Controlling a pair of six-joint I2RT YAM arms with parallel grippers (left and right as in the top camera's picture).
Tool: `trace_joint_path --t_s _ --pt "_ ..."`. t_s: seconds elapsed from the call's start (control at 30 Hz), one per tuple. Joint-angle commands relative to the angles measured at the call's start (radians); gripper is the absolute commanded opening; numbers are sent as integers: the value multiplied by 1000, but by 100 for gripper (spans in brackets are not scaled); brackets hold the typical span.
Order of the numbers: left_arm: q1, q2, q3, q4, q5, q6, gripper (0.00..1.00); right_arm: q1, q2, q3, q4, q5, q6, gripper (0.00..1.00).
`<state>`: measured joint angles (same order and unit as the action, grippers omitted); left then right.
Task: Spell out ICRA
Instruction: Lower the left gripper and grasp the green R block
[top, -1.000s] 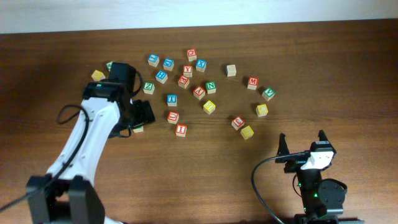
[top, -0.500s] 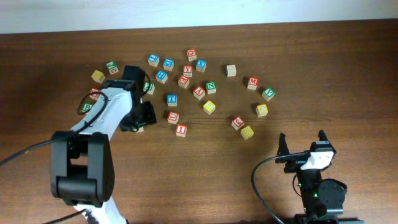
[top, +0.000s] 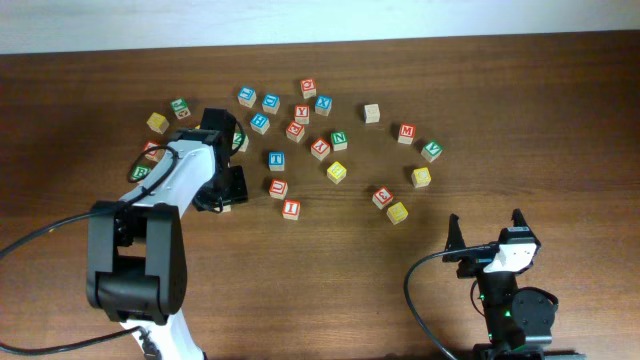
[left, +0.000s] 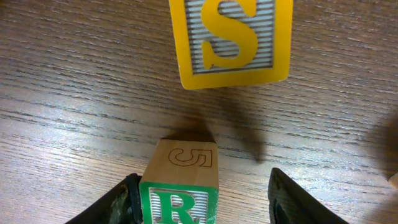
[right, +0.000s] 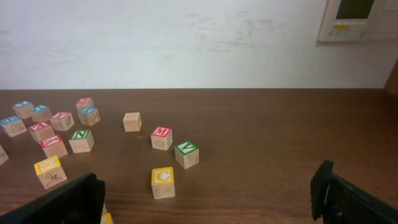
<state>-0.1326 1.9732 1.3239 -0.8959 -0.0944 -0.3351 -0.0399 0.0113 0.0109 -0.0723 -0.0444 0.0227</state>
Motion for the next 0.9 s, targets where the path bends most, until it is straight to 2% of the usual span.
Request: trace_joint_path --t_s 0.0,0.53,0.63,0.87 --pt "-2 9 -5 6 -3 22 55 -6 -4 -5 -5 4 4 98" --pt "44 9 -13 24 54 46 48 -6 -4 -5 -5 4 4 98" --pt "44 9 -13 24 54 46 38 -6 -4 -5 -5 4 4 98" --pt "44 9 -25 24 54 45 40 -6 -4 -5 -5 4 4 98"
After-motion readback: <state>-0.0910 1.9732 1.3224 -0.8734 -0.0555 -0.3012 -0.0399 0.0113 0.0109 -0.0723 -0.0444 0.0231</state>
